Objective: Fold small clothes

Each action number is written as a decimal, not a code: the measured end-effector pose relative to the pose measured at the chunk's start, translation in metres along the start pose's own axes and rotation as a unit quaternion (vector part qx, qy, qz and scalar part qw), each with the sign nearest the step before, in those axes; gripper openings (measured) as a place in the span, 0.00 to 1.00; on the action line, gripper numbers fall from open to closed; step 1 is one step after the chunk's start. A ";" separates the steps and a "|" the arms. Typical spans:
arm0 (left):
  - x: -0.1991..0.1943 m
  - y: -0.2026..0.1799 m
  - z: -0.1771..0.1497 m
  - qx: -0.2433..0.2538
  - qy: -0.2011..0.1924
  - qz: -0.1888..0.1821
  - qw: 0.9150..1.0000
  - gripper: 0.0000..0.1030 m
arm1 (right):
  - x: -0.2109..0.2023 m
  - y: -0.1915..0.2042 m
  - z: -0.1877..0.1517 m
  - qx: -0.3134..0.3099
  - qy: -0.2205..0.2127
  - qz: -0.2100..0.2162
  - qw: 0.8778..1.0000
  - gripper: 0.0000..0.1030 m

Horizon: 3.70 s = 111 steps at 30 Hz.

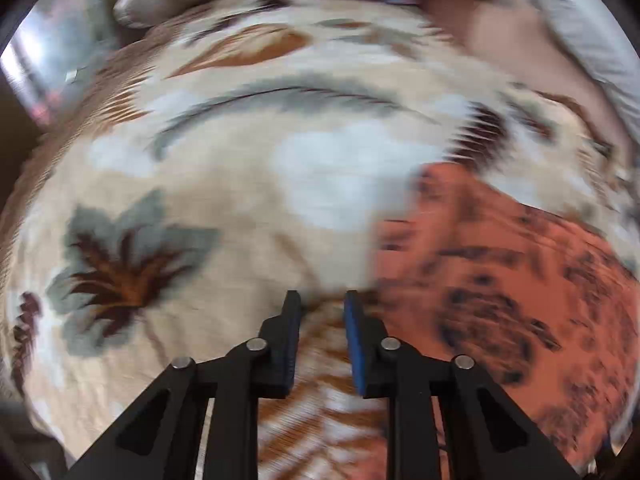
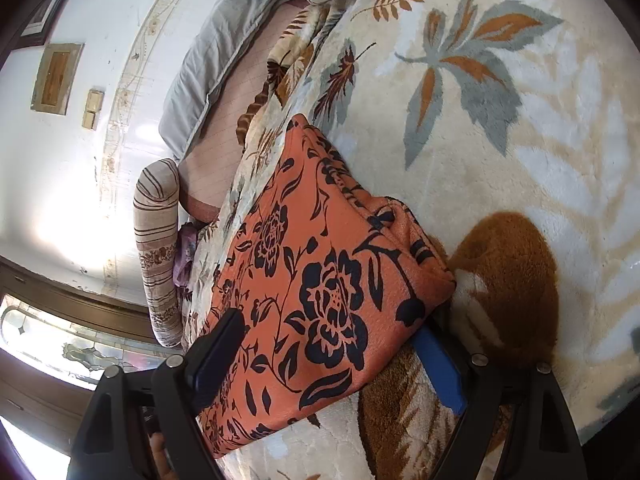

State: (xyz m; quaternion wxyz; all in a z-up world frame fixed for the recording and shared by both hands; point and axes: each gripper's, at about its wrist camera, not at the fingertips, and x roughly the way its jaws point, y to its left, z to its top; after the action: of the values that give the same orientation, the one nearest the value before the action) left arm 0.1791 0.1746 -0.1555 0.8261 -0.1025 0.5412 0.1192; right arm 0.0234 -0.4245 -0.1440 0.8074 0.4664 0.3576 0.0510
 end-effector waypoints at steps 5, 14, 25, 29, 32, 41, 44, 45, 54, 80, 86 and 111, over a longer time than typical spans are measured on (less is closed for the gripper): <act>-0.034 -0.008 -0.002 0.011 -0.044 -0.025 0.999 0.33 | 0.001 -0.001 0.002 -0.002 0.000 -0.001 1.000 0.84; -0.009 -0.041 -0.023 0.078 -0.026 -0.006 0.997 0.62 | 0.003 0.002 0.002 -0.004 -0.001 0.002 1.000 0.87; -0.077 -0.072 -0.068 0.093 -0.081 -0.028 0.992 0.65 | 0.001 -0.001 0.003 0.006 0.000 0.011 1.000 0.86; -0.083 -0.101 -0.095 0.113 -0.071 -0.051 0.990 0.66 | 0.001 0.000 0.006 0.010 0.003 0.005 1.000 0.86; -0.086 -0.115 -0.107 0.119 -0.064 -0.062 0.989 0.66 | 0.002 0.004 0.006 0.012 0.005 -0.002 1.000 0.87; -0.094 -0.129 -0.112 0.129 -0.070 -0.077 0.986 0.66 | 0.006 0.011 0.007 0.024 0.010 -0.022 0.999 0.87; -0.093 -0.128 -0.111 0.124 -0.068 -0.080 0.987 0.66 | 0.008 0.012 0.008 0.028 0.010 -0.031 0.999 0.87; -0.092 -0.128 -0.110 0.123 -0.067 -0.081 0.987 0.66 | 0.009 0.013 0.009 0.028 0.010 -0.036 0.999 0.87; -0.060 -0.132 -0.108 0.123 -0.048 -0.071 0.989 0.77 | 0.017 0.022 0.010 -0.008 0.000 -0.074 0.997 0.87; -0.062 -0.136 -0.116 0.129 -0.059 -0.075 0.987 0.80 | 0.028 0.041 0.005 -0.061 0.000 -0.103 0.993 0.72; -0.048 -0.142 -0.122 0.153 -0.061 -0.055 0.985 0.83 | 0.033 0.039 0.002 -0.068 0.006 -0.116 0.991 0.68; -0.072 0.162 -0.106 -0.176 -0.117 -0.044 0.976 0.82 | 0.146 0.286 -0.243 -0.485 0.132 -0.033 0.864 0.08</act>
State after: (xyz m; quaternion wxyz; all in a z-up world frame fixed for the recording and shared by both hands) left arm 0.0090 0.2907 -0.1375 0.8574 -0.2553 0.4061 0.1868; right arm 0.0510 -0.0293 -0.0707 0.8783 -0.0076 0.4062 0.2522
